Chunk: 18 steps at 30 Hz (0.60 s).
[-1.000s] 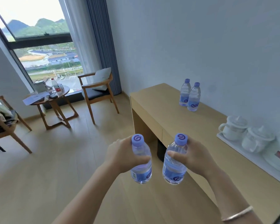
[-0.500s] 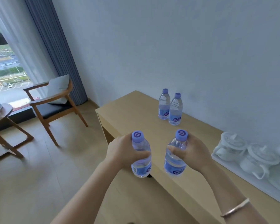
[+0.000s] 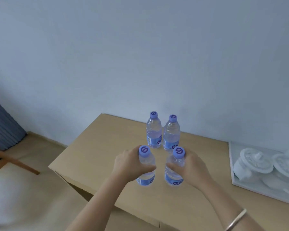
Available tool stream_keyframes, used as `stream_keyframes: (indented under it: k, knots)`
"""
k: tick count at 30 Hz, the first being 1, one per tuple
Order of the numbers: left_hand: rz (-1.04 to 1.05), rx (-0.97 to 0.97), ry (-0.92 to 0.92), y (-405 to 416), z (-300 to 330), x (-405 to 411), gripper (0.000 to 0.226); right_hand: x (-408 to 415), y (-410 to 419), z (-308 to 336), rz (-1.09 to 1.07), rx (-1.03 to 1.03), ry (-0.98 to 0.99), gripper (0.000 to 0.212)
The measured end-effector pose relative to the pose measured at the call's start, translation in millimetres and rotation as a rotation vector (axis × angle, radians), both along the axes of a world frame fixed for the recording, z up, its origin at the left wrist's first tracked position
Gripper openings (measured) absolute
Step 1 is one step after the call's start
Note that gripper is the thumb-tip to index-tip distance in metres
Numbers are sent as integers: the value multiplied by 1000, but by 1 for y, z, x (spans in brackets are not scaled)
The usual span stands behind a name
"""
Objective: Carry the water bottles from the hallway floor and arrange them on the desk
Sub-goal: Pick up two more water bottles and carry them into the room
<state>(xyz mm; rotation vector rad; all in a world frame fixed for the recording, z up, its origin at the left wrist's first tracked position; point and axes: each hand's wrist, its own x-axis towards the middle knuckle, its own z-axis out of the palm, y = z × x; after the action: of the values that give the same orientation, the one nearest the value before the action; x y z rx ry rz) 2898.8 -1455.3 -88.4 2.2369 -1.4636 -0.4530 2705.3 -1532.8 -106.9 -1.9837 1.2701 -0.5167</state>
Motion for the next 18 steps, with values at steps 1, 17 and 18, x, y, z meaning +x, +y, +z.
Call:
stream_keyframes:
  k: [1, 17, 18]
  knots:
    - [-19, 8, 13, -9, -1, 8, 29, 6, -4, -1, -22, 7, 0, 32]
    - [-147, 71, 107, -80, -23, 50, 36, 42, -35, -19, -215, 26, -27, 24]
    - [-144, 71, 116, -80, -24, 50, 36, 41, -34, -20, -225, 32, -38, 25]
